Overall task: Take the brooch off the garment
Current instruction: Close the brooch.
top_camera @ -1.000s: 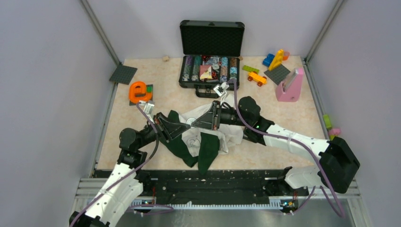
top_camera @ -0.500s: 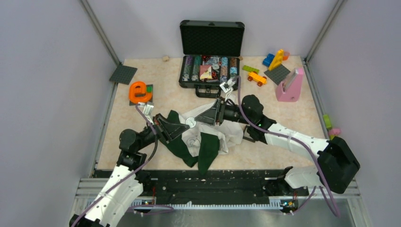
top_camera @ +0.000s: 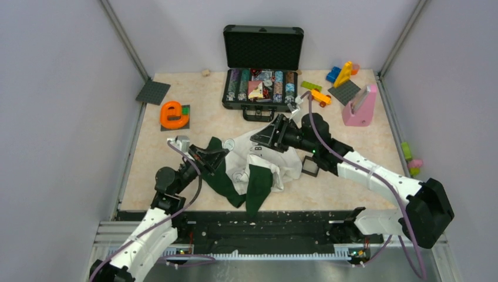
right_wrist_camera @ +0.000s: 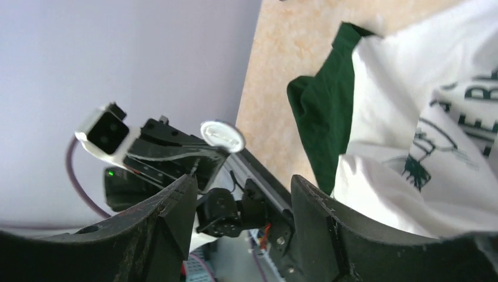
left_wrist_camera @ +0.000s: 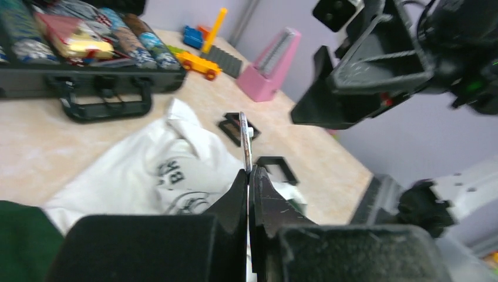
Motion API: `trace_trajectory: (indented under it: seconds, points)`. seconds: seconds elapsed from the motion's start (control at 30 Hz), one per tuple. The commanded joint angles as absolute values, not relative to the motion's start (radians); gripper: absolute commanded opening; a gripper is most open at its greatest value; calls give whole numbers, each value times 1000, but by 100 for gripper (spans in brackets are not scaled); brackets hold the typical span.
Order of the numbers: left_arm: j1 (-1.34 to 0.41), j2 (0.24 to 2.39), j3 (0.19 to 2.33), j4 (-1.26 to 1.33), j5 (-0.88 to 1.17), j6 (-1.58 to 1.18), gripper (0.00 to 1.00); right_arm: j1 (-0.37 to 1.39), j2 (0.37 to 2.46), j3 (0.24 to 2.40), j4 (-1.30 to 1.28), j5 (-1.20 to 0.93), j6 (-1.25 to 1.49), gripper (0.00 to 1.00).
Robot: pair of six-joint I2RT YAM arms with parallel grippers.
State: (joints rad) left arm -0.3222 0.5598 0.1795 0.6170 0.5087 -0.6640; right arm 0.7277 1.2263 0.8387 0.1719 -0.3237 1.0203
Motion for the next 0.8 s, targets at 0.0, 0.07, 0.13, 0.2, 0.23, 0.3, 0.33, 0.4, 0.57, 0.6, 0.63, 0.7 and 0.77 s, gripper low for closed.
trace_trajectory:
  seconds: [0.0, 0.07, 0.13, 0.2, 0.23, 0.3, 0.33, 0.4, 0.57, 0.6, 0.63, 0.7, 0.77]
  points:
    - [-361, 610, 125, 925, 394, -358, 0, 719, 1204, 948, -56, -243, 1230, 59]
    - [-380, 647, 139, 951, 411, -229, 0, 719, 1215, 964, -49, -266, 1274, 59]
    - [-400, 689, 164, 948, 432, -106, 0, 719, 1236, 974, -34, -313, 1327, 58]
    - [-421, 726, 193, 913, 446, 27, 0, 722, 1265, 991, -19, -334, 1352, 57]
    - [-436, 737, 204, 893, 439, 87, 0, 723, 1279, 1001, -26, -337, 1362, 55]
    - [-466, 754, 214, 874, 423, 197, 0, 727, 1300, 1010, -15, -338, 1369, 51]
    - [-481, 761, 214, 871, 421, 240, 0, 727, 1308, 1015, -14, -336, 1375, 51]
    - [-502, 776, 216, 869, 416, 299, 0, 732, 1325, 1025, -9, -329, 1379, 48]
    - [-525, 783, 224, 843, 454, 359, 0, 741, 1379, 1036, 20, -341, 1397, 46]
    - [-532, 782, 224, 834, 455, 370, 0, 746, 1388, 1039, 28, -341, 1401, 46]
    - [-536, 781, 224, 827, 456, 378, 0, 749, 1395, 1040, 32, -339, 1404, 46]
    - [-541, 778, 228, 804, 469, 403, 0, 756, 1408, 1038, 48, -335, 1409, 46]
    - [-548, 775, 229, 789, 474, 429, 0, 763, 1421, 1040, 59, -336, 1413, 44]
